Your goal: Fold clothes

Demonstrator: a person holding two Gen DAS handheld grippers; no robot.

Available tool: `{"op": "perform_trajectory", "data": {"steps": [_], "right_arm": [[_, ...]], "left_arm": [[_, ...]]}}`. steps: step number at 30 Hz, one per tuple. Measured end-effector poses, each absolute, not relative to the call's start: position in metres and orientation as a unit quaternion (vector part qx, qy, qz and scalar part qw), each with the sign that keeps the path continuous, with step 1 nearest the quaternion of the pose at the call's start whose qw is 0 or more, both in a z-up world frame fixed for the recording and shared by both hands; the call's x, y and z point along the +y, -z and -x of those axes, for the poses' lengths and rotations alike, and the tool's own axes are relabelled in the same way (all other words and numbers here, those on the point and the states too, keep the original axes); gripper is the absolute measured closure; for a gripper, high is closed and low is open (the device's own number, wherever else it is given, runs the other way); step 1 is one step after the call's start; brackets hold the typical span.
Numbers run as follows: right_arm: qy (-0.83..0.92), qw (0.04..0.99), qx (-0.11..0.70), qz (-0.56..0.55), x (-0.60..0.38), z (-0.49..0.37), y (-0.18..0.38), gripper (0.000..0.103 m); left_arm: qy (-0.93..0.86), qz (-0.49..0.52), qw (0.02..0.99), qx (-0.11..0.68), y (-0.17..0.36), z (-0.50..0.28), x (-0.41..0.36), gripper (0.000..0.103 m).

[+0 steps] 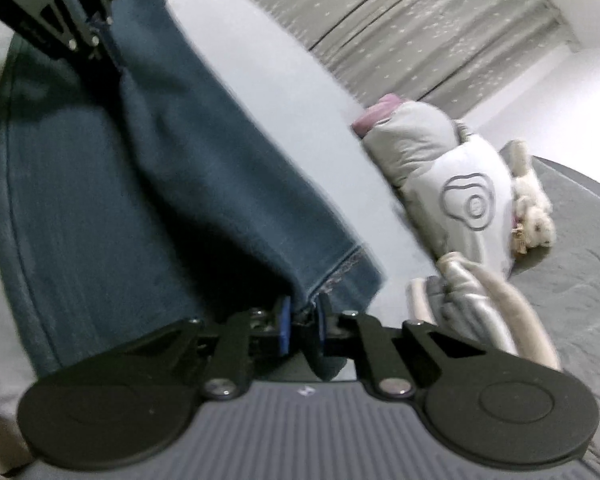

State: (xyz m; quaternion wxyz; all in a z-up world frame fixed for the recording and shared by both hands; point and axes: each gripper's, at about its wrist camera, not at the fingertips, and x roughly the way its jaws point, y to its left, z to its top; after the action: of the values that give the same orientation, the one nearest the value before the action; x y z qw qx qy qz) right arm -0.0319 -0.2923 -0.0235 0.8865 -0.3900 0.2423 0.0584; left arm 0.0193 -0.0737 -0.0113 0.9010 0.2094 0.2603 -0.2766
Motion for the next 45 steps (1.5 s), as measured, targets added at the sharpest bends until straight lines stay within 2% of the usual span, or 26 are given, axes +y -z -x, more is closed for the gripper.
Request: {"op": "perform_trajectory", "data": {"steps": [3,9,19,23,25,26,27,29,33,39,42,45], "right_arm": [[-0.066,0.888,0.249,0.381,-0.296,0.041,0.011,0.094],[-0.110,0.871,0.278,0.390,-0.289,0.077,-0.004,0.094],[-0.172,0.842,0.334,0.387,-0.269,0.104,0.017,0.094],[-0.175,0.844,0.354,0.364,-0.269,0.098,0.030,0.086],[-0.181,0.854,0.356,0.334,-0.275,0.099,0.023,0.074],[-0.184,0.859,0.356,0.317,-0.279,0.099,0.018,0.064],[-0.185,0.866,0.355,0.300,-0.285,0.099,0.013,0.058],[-0.178,0.878,0.351,0.274,-0.299,0.097,0.003,0.054],[-0.160,0.897,0.343,0.229,-0.323,0.091,-0.013,0.044],[-0.121,0.923,0.364,0.045,-0.387,0.041,-0.021,0.045],[-0.121,0.909,0.392,-0.079,-0.422,-0.003,-0.004,0.046],[-0.125,0.893,0.410,-0.141,-0.438,-0.022,0.012,0.047]], "left_arm": [[0.293,-0.195,0.898,0.263,-0.002,-0.009,-0.063,0.100],[0.307,-0.225,0.885,0.267,0.005,0.017,-0.061,0.100],[0.312,-0.253,0.866,0.298,0.024,0.032,-0.057,0.100],[0.311,-0.273,0.854,0.316,0.034,0.030,-0.063,0.096],[0.318,-0.273,0.850,0.319,0.031,0.031,-0.064,0.090],[0.325,-0.269,0.849,0.318,0.028,0.032,-0.064,0.078],[0.334,-0.262,0.849,0.314,0.023,0.033,-0.065,0.065],[0.352,-0.248,0.850,0.304,0.015,0.035,-0.066,0.059],[0.383,-0.235,0.845,0.290,0.004,0.036,-0.083,0.057],[0.409,-0.232,0.839,0.275,0.006,0.024,-0.137,0.057],[0.444,-0.237,0.821,0.269,0.015,0.026,-0.175,0.057],[0.478,-0.267,0.796,0.257,0.025,0.041,-0.201,0.056]]}}
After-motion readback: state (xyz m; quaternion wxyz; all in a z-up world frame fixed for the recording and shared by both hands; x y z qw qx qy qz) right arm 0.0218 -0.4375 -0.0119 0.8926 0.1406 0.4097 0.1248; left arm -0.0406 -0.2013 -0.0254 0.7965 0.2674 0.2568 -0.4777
